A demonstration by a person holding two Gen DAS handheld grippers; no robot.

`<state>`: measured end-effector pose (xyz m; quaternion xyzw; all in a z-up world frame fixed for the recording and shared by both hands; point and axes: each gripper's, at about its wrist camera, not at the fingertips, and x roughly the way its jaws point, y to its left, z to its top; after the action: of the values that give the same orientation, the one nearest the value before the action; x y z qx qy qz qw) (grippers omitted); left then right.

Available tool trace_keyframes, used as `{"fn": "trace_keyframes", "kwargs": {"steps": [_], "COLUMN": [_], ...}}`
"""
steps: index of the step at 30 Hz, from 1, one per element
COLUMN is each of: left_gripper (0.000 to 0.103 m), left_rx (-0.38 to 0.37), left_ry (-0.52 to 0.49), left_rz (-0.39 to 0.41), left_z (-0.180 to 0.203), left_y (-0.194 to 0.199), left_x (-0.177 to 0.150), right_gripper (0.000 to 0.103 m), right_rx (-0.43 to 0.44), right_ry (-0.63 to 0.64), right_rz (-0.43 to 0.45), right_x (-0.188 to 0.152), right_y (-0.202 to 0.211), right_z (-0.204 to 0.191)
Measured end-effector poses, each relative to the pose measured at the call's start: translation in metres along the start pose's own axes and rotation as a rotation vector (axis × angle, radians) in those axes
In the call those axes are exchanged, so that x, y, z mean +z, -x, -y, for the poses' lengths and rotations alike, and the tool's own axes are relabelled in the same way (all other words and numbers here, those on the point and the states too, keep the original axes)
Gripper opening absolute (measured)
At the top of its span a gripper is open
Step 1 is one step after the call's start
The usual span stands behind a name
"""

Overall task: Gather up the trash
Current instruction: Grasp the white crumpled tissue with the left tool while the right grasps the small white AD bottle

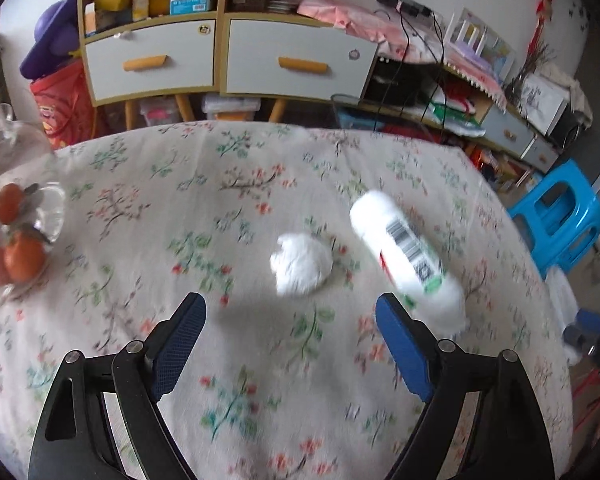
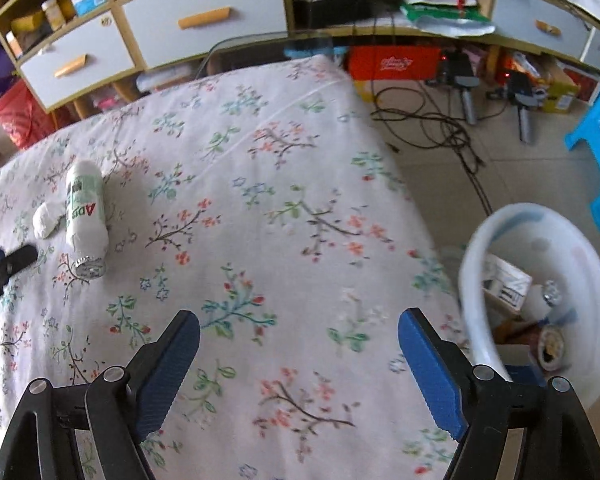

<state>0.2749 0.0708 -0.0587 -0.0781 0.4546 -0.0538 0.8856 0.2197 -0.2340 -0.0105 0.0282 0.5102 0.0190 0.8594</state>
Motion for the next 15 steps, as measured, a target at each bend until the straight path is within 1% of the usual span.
{"fn": "trace_keyframes", "kwargs": {"steps": [1,2,4,5,6,7,8,9,11,15], "left_gripper": [0.08,0.078,0.066,0.063,0.055,0.045,0.038,0.027,0.023,0.022], "left_rx": [-0.012,-0.019,-0.018,-0.012,0.001,0.004,-0.003,-0.017,-0.04,-0.063], "left_ry": [0.004,0.004,-0.01,-0.02,-0.034,-0.042,-0.047,-0.047,-0.05,-0.048], "left_rz": [0.001,-0.001,-0.002,0.0,0.007,0.013,0.018,0.016,0.012,0.005], "left_z": [0.0,0.0,0.001,0.002,0.003,0.003,0.004,0.003,0.004,0.004], "left_y": [-0.003,-0.006,-0.015,-0.018,-0.022,-0.023,-0.025,-0.026,-0.025,-0.013], "left_x": [0.003,0.005,0.008,0.009,0.01,0.011,0.012,0.014,0.014,0.01], "right_gripper": [0.085,0.085,0.085,0.085,0.085,0.085,0.085,0.085,0.085,0.085], "right_rx": [-0.001,-0.005,-0.012,-0.019,-0.025,-0.033,-0.037,-0.038,-0.023,0.02], "right_ry": [0.006,0.018,0.042,0.058,0.068,0.077,0.083,0.085,0.082,0.093], "right_rz": [-0.002,-0.004,-0.005,-0.007,-0.009,-0.011,-0.012,-0.013,-0.008,0.026], "right_x": [0.001,0.002,0.001,0.001,0.0,0.0,-0.001,0.0,0.001,0.004], "right_y": [-0.002,-0.005,-0.008,-0.011,-0.013,-0.015,-0.018,-0.02,-0.023,-0.022], "right_z": [-0.003,-0.009,-0.017,-0.022,-0.024,-0.027,-0.03,-0.032,-0.038,-0.051]}}
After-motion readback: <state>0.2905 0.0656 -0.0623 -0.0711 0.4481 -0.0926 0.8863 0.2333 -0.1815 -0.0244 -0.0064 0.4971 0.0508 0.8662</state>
